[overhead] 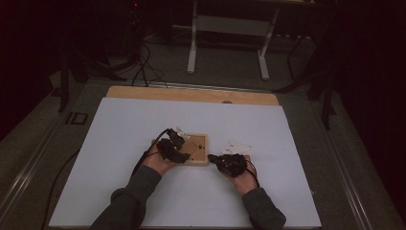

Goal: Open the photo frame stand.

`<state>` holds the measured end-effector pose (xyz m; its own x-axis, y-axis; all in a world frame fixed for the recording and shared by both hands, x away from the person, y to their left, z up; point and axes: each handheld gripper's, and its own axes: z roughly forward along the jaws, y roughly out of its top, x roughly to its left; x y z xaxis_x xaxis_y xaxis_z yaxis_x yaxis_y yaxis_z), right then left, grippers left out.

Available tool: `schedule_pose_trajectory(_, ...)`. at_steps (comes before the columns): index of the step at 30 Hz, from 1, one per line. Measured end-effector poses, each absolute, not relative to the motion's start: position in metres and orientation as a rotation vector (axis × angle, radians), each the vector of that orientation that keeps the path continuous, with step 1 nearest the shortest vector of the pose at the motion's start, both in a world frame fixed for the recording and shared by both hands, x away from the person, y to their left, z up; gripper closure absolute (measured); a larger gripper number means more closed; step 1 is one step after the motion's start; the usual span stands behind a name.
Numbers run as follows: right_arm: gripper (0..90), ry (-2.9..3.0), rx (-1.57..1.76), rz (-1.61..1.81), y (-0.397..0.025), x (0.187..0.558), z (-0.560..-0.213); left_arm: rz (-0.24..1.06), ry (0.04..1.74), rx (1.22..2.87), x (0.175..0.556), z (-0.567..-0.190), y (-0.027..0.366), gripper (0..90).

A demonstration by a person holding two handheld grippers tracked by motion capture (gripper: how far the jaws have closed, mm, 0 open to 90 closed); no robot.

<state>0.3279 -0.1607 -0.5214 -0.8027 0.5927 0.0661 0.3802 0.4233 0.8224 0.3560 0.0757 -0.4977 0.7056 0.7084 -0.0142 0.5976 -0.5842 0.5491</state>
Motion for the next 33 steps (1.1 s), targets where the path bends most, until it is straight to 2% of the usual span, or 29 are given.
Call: schedule_pose_trajectory(33, 89.9, 2.465, 0.801, 1.288, -0.145, 0.328, -0.525, 0.282, 1.000, 2.406, 0.357, -0.492, 0.073, 51.4)
